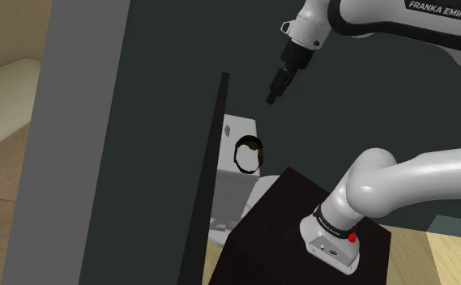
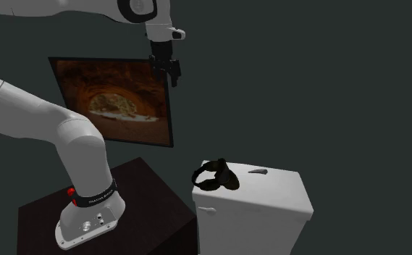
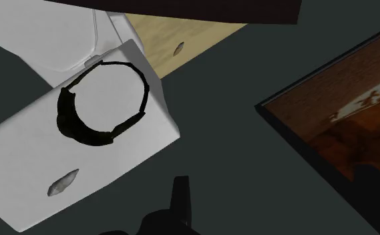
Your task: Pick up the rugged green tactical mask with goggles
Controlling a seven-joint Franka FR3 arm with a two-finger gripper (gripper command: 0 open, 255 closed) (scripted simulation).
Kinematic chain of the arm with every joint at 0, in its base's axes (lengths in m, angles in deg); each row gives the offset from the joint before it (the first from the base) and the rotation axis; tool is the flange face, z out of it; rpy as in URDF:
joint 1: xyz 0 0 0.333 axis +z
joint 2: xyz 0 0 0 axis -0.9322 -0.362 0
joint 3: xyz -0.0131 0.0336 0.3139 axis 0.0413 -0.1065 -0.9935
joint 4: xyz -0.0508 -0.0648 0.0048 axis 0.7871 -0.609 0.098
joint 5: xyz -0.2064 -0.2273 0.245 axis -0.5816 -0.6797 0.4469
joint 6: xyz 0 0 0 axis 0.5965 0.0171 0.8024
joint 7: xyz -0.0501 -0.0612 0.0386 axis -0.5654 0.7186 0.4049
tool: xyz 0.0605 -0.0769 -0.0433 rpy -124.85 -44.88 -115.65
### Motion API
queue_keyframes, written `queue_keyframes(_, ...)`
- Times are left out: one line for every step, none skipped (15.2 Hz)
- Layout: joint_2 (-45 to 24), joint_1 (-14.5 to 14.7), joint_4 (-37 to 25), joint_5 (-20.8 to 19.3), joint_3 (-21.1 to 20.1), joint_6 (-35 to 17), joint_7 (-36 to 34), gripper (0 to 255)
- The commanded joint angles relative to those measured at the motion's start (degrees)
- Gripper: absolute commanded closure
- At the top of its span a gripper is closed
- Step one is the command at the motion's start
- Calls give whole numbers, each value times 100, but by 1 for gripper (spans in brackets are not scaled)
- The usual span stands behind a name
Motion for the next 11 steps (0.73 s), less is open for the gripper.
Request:
queue_keyframes(0,0,0,0,0,0,0,0)
queue_keyframes(-25,-40,152,-58,-7,-167,0,0)
queue_keyframes(-56,-82,300,-116,-13,-336,-1,0)
queue_keyframes(-94,-125,443,-175,-19,-508,-4,0)
queue_keyframes(-139,-170,580,-235,-24,-681,-9,0)
queue_keyframes(-192,-216,712,-296,-28,-857,-15,0)
queue_keyframes(-251,-264,839,-359,-30,-1036,-24,0)
queue_keyframes(-318,-314,961,-422,-33,-1216,-34,0)
queue_keyframes(-393,-366,1076,-489,-34,-1400,-47,0)
queue_keyframes(-476,-420,1186,-556,-36,-1586,-61,0)
queue_keyframes(-566,-476,1290,-627,-36,-1774,-79,0)
